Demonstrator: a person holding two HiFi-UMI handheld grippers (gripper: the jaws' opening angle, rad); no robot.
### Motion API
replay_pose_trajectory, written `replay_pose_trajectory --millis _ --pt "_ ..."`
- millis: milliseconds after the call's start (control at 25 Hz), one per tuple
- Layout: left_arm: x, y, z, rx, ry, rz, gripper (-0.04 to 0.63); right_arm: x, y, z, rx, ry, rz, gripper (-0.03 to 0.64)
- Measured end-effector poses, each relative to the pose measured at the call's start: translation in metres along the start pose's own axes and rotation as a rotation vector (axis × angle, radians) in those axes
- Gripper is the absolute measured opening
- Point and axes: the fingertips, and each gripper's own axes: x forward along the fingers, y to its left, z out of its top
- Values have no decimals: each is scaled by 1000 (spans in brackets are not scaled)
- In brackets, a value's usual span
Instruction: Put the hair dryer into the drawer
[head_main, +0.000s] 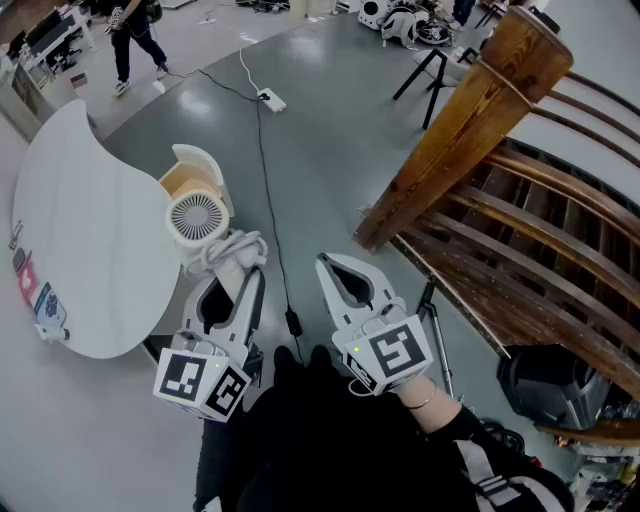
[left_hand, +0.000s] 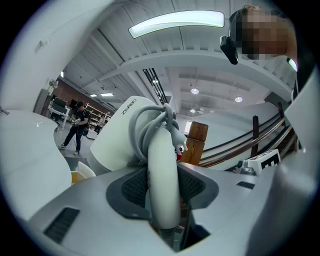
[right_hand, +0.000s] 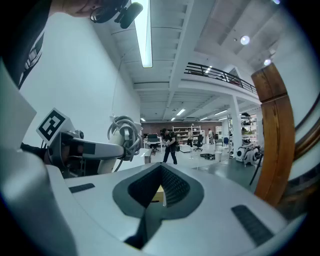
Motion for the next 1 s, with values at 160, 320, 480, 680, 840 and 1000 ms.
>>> replay_pose_trajectory --millis 160,320,480,680,840,1000 --pt "3 2 0 -1 1 0 167 5 -2 0 -4 -1 -9 2" --pt "4 7 -6 -13 15 3 166 3 -8 -8 9 14 -37 2" --pt "2 17 -10 -23 30 9 167 8 -9 -13 13 35 -57 2" --pt "-5 25 -8 -20 38 6 166 15 -2 -17 23 49 -68 2" --pt "-10 30 -5 -18 35 -7 167 17 4 -22 38 63 -87 2" --pt "-16 38 -3 -7 29 -26 167 20 10 -26 43 75 -120 2"
